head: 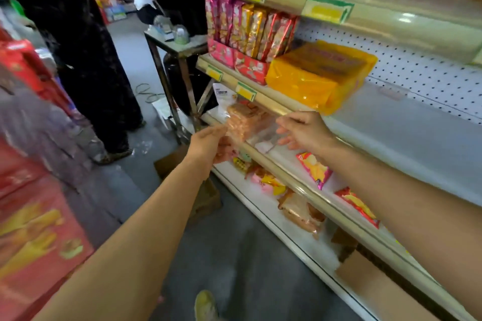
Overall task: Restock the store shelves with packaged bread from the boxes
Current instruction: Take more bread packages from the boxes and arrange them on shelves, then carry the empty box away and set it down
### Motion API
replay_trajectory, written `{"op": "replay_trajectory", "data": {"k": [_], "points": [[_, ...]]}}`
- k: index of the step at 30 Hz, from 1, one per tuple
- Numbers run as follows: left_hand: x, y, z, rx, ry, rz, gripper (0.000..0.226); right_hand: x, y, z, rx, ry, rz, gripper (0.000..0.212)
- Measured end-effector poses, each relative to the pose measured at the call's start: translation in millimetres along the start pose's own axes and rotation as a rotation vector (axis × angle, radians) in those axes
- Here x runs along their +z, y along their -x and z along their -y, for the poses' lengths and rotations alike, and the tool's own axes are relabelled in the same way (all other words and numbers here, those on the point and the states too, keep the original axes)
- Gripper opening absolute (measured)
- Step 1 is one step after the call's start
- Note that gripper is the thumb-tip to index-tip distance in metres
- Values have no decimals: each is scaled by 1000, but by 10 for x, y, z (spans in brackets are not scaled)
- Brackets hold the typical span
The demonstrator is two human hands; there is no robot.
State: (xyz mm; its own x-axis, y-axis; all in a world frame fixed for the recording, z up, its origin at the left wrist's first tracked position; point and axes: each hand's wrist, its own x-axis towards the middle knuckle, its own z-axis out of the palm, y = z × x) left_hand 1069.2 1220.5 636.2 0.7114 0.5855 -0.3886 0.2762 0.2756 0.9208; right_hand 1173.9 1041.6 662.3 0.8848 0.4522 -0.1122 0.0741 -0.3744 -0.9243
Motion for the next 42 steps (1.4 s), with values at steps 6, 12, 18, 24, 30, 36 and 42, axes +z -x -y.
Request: {"op": "replay_trajectory", "data": {"k": [6,12,18,24,30,36,42], "points": [[-865,-1038,236,-159,-21,-131,17,914,-809,-223,126,-34,102,18],[-1544,-1948,702,-327,-1,-202,8,1754,-1475,-649,257,-23,197,11],[-2013,-2711,1235,-402,38,-272,9,2476,-2104,-1017,305,30,289,14],[-2223,-3344,2088,-538,31,-361,13,3167,-2832,-1728,436,41,371,23],[-2375,-4065,3154,-630,-1,-389,10,3807,-3453,-2959,600,136,403,10],[-2456,-4532,4211,-669,-154,-410,15,4323,-3769,-4160,590,471,486,28],[-2564,-4900,4893,-687,-279,-434,55,4751,-3999,-4804,520,603,601,58]]}}
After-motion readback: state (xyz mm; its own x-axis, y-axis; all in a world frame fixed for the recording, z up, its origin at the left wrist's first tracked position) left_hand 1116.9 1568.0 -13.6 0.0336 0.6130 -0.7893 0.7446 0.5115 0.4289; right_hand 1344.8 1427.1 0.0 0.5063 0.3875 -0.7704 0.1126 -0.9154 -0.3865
